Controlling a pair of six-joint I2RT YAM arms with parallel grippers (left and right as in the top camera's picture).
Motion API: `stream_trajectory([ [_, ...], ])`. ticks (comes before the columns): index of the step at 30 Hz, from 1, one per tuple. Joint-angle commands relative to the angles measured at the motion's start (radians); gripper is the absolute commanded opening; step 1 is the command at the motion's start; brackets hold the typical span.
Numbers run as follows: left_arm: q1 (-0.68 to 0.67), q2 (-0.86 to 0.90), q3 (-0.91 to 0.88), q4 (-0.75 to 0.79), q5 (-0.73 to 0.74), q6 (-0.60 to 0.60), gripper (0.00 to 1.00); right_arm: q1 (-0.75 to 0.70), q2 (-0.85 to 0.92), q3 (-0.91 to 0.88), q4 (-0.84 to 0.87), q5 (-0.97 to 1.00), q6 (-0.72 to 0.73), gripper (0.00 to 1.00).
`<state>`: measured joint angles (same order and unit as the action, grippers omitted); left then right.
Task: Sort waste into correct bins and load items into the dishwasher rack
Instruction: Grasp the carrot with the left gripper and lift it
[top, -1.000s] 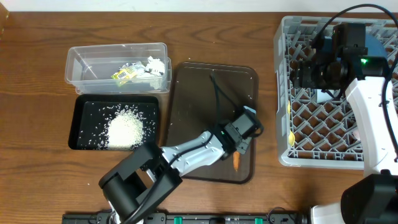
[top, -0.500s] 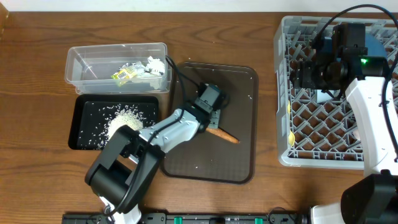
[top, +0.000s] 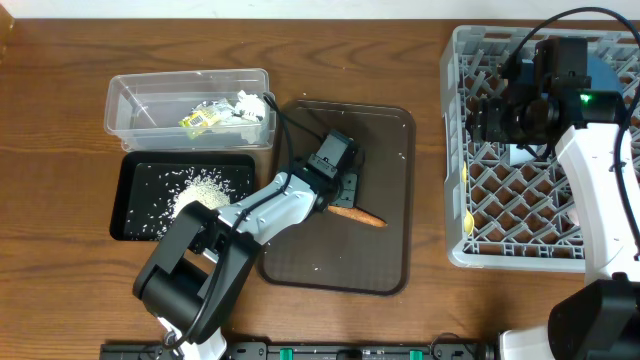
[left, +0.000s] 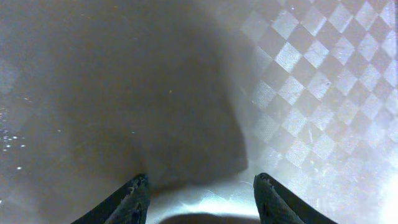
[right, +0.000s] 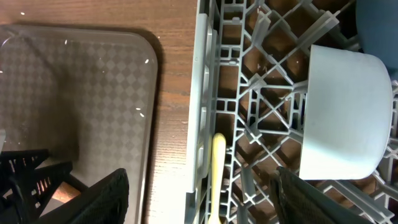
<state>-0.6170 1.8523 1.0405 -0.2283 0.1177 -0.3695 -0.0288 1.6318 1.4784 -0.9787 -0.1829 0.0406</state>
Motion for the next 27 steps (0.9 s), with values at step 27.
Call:
stream_trajectory([
  [27,-0.063,-0.068,-0.015,-0.129,0.029,-1.006,0.91,-0.005,-0.023,0.023,-0.009,0.002,-0.013,0.73],
])
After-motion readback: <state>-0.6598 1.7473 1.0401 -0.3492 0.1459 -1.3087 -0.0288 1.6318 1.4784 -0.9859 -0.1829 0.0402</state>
